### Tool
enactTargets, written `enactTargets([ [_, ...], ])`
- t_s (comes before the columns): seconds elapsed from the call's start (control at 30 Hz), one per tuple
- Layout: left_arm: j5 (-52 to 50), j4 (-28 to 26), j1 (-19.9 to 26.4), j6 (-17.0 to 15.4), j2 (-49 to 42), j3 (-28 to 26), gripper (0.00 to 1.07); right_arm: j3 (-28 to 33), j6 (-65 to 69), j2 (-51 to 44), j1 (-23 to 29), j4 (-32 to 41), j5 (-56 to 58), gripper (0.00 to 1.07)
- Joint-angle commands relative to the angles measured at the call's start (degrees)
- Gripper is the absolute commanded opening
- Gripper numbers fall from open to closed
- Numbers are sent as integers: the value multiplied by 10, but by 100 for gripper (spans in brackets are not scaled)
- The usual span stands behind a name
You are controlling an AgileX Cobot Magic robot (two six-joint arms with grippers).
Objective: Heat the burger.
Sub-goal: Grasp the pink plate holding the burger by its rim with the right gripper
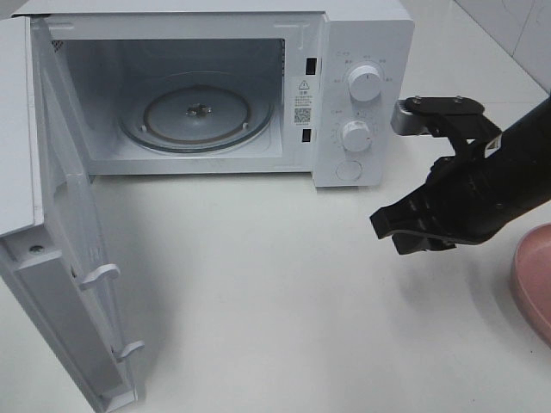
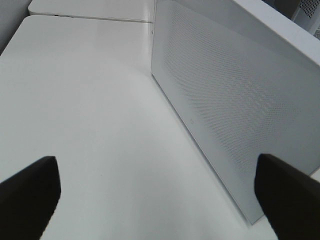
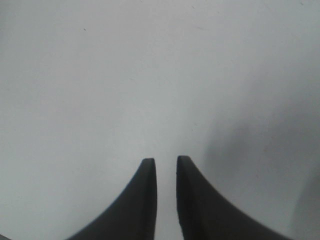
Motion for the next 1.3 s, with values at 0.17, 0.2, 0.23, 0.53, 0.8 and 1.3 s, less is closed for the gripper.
enactTargets([
  [0.17, -7, -2, 1, 1, -10, 2, 98, 0, 92, -40, -57, -100, 84, 32],
  [0.2, -7, -2, 1, 1, -10, 2, 98, 0, 97, -45, -65, -115, 89, 37],
  [0.23, -7, -2, 1, 1, -10, 2, 98, 0, 111, -52, -78, -148, 103, 51],
  [0.53, -7, -2, 1, 1, -10, 2, 98, 0, 140, -57, -111, -237, 160, 98],
  [0.8, -7, -2, 1, 1, -10, 2, 98, 0, 148, -47, -141, -259, 155, 96],
  [1.3, -7, -2, 1, 1, -10, 2, 98, 0, 173, 61, -158, -259, 104, 90],
])
